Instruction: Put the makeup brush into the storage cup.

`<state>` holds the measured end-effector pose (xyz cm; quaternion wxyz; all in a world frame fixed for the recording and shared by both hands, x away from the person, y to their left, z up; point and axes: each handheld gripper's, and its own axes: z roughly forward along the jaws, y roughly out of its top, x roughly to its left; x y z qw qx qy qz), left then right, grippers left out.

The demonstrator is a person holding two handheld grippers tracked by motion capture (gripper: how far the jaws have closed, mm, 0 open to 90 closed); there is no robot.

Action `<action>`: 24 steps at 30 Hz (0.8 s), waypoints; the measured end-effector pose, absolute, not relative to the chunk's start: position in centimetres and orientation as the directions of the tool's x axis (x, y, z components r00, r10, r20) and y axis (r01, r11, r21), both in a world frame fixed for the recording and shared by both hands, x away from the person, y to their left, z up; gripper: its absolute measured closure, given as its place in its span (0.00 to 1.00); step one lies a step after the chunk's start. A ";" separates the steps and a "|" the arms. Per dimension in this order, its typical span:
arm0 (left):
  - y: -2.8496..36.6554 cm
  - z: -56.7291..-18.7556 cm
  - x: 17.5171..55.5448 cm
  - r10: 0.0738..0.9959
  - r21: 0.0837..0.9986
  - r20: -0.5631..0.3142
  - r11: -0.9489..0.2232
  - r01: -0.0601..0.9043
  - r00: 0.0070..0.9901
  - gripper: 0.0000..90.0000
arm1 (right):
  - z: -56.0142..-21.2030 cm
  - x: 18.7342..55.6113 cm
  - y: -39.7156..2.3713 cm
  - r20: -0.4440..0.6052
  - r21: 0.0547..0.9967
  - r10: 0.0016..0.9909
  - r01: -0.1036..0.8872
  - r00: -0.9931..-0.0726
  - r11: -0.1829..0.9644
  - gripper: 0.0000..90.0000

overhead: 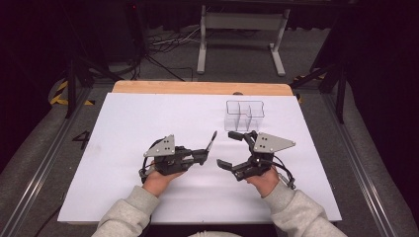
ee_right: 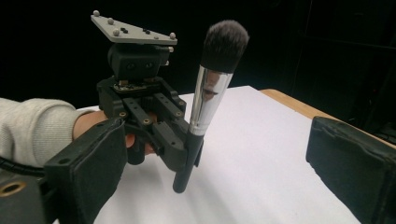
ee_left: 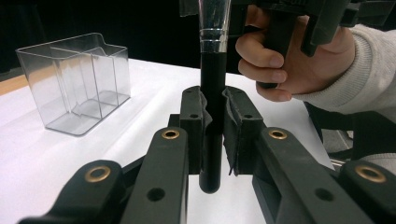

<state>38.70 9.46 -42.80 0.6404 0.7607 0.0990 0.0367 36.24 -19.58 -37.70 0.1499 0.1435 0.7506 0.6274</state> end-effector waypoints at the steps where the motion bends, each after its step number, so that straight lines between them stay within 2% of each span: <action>1: 9.4 -42.8 38.7 0.197 0.982 -0.070 -0.161 0.103 0.978 0.88 | -37.7 36.3 -19.4 -0.043 0.984 0.403 0.030 -0.914 0.173 0.09; 7: 9.4 -42.8 38.7 0.194 0.982 -0.065 -0.163 0.097 0.979 0.88 | -37.7 36.6 -18.5 -0.023 0.984 0.385 0.047 -0.923 0.171 0.16; 12: 9.3 -42.9 38.6 0.194 0.981 -0.066 -0.165 0.099 0.979 0.88 | -37.8 36.6 -17.9 -0.024 0.984 0.389 0.046 -0.921 0.170 0.41; 13: 9.3 -42.9 38.6 0.194 0.981 -0.066 -0.165 0.099 0.979 0.88 | -37.8 36.6 -17.9 -0.024 0.984 0.389 0.046 -0.921 0.170 0.41; 21: 9.1 -42.9 38.6 0.188 0.980 -0.059 -0.178 0.093 0.980 0.88 | -38.1 36.9 -17.4 0.023 0.981 0.377 0.094 -0.926 0.169 0.71; 24: 9.1 -42.9 38.6 0.186 0.980 -0.056 -0.179 0.090 0.981 0.88 | -38.3 37.0 -17.3 0.037 0.979 0.382 0.110 -0.923 0.173 0.80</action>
